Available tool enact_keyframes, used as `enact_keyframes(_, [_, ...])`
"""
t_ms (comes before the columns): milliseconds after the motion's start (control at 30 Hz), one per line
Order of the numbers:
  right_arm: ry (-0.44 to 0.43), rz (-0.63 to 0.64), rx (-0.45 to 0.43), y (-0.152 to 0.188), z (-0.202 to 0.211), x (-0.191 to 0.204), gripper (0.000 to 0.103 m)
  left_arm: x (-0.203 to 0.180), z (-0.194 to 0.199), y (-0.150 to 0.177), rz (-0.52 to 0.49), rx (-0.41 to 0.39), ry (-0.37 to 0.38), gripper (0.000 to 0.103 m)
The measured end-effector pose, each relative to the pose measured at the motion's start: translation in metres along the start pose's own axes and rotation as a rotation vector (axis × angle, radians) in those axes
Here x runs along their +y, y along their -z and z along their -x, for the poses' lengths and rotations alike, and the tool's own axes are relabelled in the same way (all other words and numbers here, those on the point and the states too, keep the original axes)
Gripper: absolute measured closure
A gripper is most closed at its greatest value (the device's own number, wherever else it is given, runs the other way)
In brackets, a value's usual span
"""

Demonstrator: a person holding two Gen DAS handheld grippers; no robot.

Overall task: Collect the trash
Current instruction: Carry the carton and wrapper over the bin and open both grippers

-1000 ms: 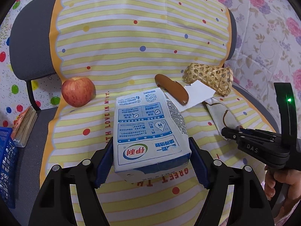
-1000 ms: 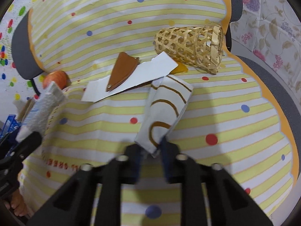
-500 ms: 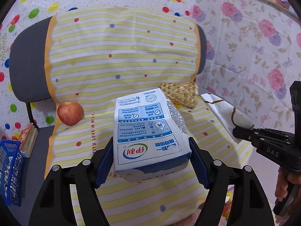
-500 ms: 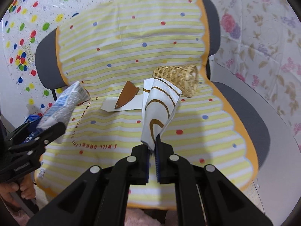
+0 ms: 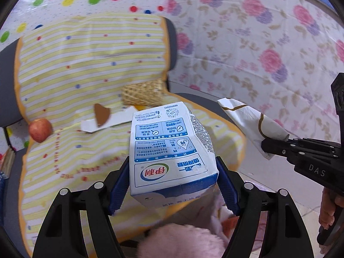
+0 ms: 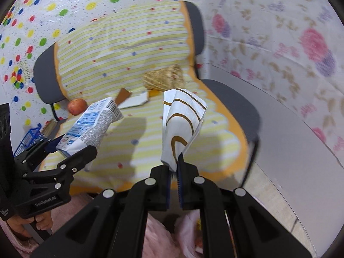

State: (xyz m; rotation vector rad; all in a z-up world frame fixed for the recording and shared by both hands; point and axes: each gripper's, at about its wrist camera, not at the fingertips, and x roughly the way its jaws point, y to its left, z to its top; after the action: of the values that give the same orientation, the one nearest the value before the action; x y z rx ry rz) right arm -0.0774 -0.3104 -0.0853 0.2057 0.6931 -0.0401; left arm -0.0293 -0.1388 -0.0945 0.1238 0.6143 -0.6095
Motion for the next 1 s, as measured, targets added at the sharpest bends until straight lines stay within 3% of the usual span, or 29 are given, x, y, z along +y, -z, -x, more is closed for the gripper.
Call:
enact_keyframes(433, [0.184, -0.156, 0.036, 0.082, 0.061, -0.066, 0.097, -0.103, -0.014, 0.032, -0.157, 0.038, 0.225, 0.029])
enact_keyframes(600, [0.202, -0.21, 0.079, 0.105, 0.06, -0.087, 0.096, -0.125, -0.028, 0.038, -0.183, 0.071, 0.261, 0.029])
enact_keyframes(867, [0.182, -0.258, 0.134, 0.115, 0.04, -0.113, 0.095, -0.141, -0.056, 0.034, -0.181, 0.129, 0.296, 0.026])
enact_keyframes(1000, [0.19, -0.272, 0.136, 0.117, 0.031, -0.123, 0.072, -0.144, -0.064, 0.03, -0.178, 0.138, 0.29, 0.024])
